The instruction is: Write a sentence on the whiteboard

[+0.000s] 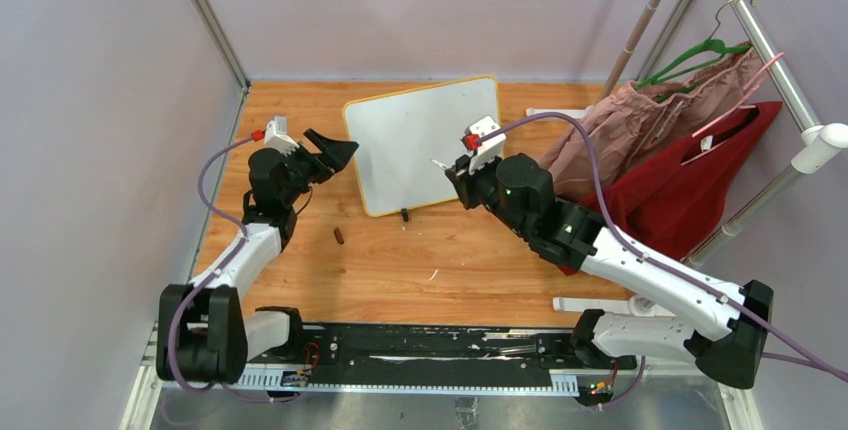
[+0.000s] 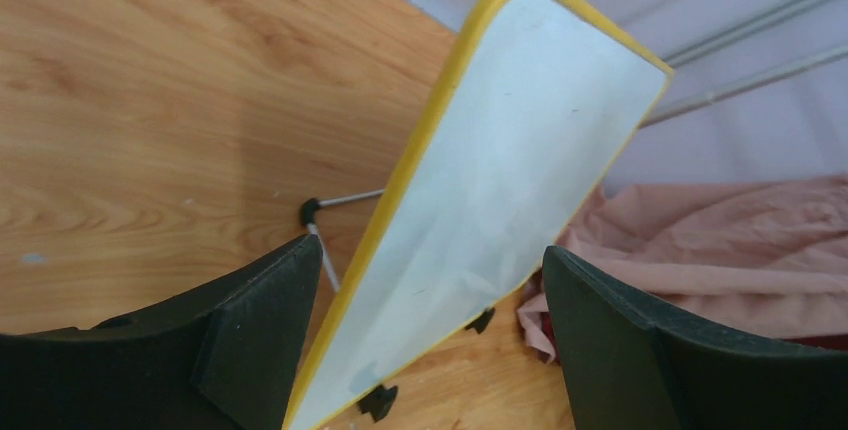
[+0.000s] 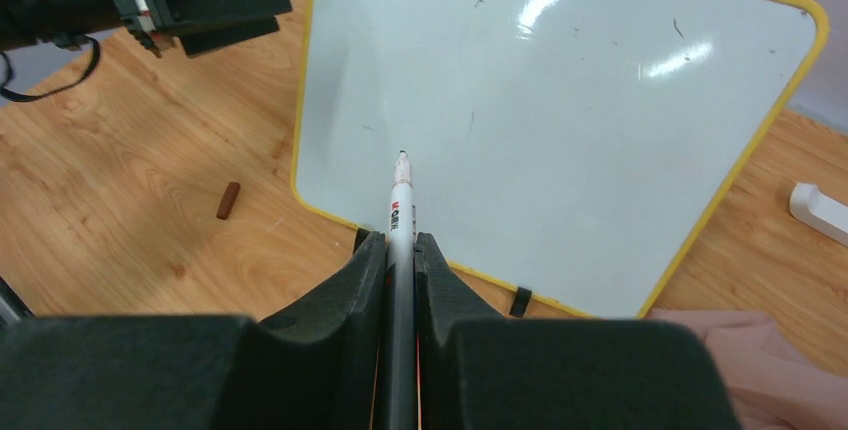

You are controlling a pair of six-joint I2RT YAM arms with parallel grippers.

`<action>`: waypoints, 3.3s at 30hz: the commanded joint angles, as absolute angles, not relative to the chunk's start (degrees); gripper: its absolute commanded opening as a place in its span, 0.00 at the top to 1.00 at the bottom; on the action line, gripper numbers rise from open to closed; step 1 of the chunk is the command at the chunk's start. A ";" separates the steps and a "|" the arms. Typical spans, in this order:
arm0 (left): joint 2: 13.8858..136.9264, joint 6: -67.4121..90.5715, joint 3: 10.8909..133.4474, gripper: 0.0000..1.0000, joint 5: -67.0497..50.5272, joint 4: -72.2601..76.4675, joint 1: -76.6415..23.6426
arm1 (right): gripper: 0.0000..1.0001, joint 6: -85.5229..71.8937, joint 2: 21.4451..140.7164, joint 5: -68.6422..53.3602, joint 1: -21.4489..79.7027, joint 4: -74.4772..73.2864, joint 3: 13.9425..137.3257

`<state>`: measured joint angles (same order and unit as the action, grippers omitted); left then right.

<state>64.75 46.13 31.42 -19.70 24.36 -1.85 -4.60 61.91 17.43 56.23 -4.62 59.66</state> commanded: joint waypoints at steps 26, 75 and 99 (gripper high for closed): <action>83.98 64.19 26.54 0.33 -36.19 64.03 3.18 | 1.00 -2.85 81.05 10.31 55.15 10.15 72.37; 83.83 54.05 28.01 0.72 -35.73 50.54 0.61 | 1.00 -2.09 96.17 16.69 54.23 18.37 79.62; 83.65 54.32 27.95 0.80 -36.04 51.50 0.61 | 1.00 -2.30 100.87 17.40 54.23 18.49 83.60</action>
<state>84.25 54.41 26.79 -35.33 50.06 0.93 -2.50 99.46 16.08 54.96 17.06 81.25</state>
